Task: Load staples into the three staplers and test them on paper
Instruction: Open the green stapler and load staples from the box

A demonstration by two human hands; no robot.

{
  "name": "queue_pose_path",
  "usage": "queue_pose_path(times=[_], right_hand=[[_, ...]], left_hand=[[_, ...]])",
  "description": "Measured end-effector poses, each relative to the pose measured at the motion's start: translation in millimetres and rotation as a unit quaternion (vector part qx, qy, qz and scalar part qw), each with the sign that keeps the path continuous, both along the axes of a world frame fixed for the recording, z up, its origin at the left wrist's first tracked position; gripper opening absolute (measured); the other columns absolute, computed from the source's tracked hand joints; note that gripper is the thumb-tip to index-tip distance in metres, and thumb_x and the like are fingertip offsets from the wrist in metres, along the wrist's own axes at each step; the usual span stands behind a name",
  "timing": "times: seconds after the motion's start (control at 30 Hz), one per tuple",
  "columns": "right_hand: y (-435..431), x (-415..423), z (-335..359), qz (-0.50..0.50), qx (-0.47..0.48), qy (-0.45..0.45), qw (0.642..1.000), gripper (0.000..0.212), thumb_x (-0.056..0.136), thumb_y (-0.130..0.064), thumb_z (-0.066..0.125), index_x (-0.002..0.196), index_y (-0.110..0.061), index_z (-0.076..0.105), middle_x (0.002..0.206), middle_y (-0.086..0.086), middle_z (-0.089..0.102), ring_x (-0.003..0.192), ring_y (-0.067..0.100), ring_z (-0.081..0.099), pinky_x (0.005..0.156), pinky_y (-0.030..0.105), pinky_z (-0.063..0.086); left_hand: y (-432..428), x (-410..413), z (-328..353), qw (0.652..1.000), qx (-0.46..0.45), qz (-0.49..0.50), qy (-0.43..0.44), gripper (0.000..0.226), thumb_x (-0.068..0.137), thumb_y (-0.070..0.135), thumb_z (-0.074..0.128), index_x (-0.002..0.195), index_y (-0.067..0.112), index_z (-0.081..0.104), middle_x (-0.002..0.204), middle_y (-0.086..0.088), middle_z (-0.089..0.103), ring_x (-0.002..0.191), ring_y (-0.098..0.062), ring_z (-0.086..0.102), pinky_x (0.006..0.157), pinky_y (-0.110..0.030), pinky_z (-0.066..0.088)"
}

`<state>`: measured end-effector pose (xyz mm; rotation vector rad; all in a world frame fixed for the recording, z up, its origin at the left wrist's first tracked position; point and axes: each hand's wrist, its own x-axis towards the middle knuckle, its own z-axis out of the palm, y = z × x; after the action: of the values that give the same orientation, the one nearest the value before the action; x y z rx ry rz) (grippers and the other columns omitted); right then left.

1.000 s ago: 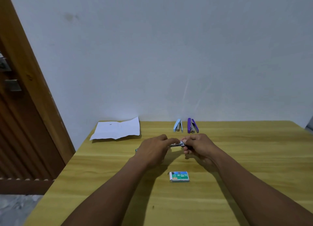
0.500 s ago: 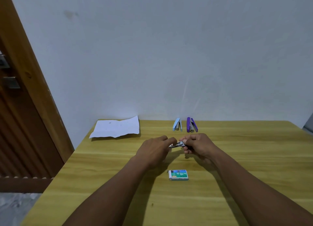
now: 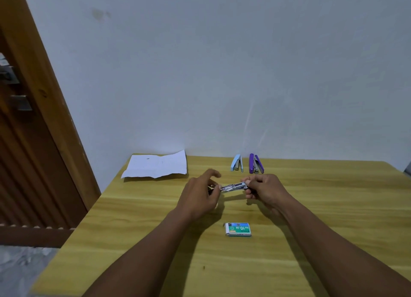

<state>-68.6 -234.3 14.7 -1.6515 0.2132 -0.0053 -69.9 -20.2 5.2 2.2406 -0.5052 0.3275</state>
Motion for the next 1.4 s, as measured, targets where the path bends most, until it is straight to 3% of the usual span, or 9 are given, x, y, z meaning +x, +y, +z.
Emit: queue_pose_path(times=[0.07,0.17,0.3,0.43,0.8,1.07,1.2,1.4], right_hand=[[0.6,0.7,-2.0,-0.008,0.010,-0.004,1.000,0.014,0.096,0.000,0.059,0.096,0.002,0.073,0.078,0.014,0.067,0.064,0.018,0.060,0.068,0.034,0.057],[3.5,1.2,-2.9,-0.015,0.043,0.003,0.999,0.015,0.096,0.001,0.058,0.099,0.003,0.073,0.080,0.017,0.066,0.066,0.019,0.062,0.070,0.034,0.058],[7.6,-0.5,-0.2,-0.010,0.087,0.017,0.996,0.017,0.094,0.002,0.058,0.104,0.001,0.072,0.080,0.019,0.067,0.071,0.021,0.066,0.080,0.037,0.062],[11.9,-1.9,1.2,-0.015,0.094,0.022,0.995,0.020,0.092,0.004,0.058,0.104,-0.002,0.073,0.085,0.021,0.068,0.077,0.024,0.066,0.091,0.045,0.059],[17.6,0.0,7.3,-0.044,0.107,0.023,0.993,0.020,0.093,0.004,0.056,0.102,-0.001,0.072,0.082,0.017,0.062,0.070,0.020,0.060,0.070,0.032,0.059],[24.3,2.6,4.1,-0.080,0.104,-0.007,0.991,0.021,0.093,0.001,0.055,0.098,-0.006,0.075,0.076,0.013,0.060,0.070,0.021,0.057,0.077,0.038,0.055],[28.6,1.2,7.5,-0.077,0.098,-0.006,0.992,0.024,0.088,0.006,0.056,0.100,-0.005,0.073,0.074,0.012,0.058,0.068,0.021,0.053,0.071,0.035,0.051],[35.3,-1.4,8.3,-0.066,0.120,0.004,0.991,0.028,0.082,0.011,0.066,0.105,-0.004,0.070,0.086,0.017,0.063,0.070,0.022,0.053,0.069,0.034,0.054]], left_hand=[[1.3,2.2,-0.8,1.000,-0.004,-0.009,0.026,0.012,0.091,0.027,0.070,0.101,0.024,0.075,0.087,0.011,0.076,0.075,-0.002,0.067,0.072,-0.031,0.059],[1.2,2.2,-1.9,0.999,-0.008,-0.003,0.036,0.006,0.088,0.025,0.075,0.091,0.021,0.080,0.083,0.010,0.076,0.073,-0.001,0.066,0.069,-0.028,0.057],[2.5,1.3,-6.1,0.999,-0.024,0.028,0.024,0.006,0.085,0.026,0.079,0.088,0.020,0.080,0.080,0.008,0.076,0.065,-0.001,0.063,0.062,-0.019,0.050],[2.0,-0.4,-5.5,0.999,-0.024,0.046,0.013,0.008,0.085,0.027,0.080,0.091,0.021,0.080,0.081,0.006,0.076,0.068,-0.005,0.066,0.066,-0.028,0.056],[-3.9,-7.6,-1.3,0.998,-0.023,0.051,-0.039,0.011,0.085,0.028,0.079,0.093,0.020,0.079,0.080,0.006,0.074,0.068,-0.005,0.065,0.065,-0.027,0.056],[-6.5,-6.6,-2.5,0.996,-0.021,0.052,-0.068,0.011,0.088,0.032,0.076,0.096,0.024,0.077,0.085,0.010,0.073,0.072,-0.007,0.065,0.067,-0.034,0.057],[-5.7,-6.2,0.2,0.996,-0.016,0.054,-0.070,0.011,0.088,0.033,0.076,0.095,0.025,0.076,0.087,0.010,0.074,0.074,-0.007,0.064,0.069,-0.034,0.057],[-4.8,-6.8,1.6,0.996,-0.001,0.059,-0.068,0.013,0.088,0.034,0.076,0.096,0.024,0.076,0.087,0.008,0.074,0.074,-0.008,0.064,0.069,-0.034,0.056]])
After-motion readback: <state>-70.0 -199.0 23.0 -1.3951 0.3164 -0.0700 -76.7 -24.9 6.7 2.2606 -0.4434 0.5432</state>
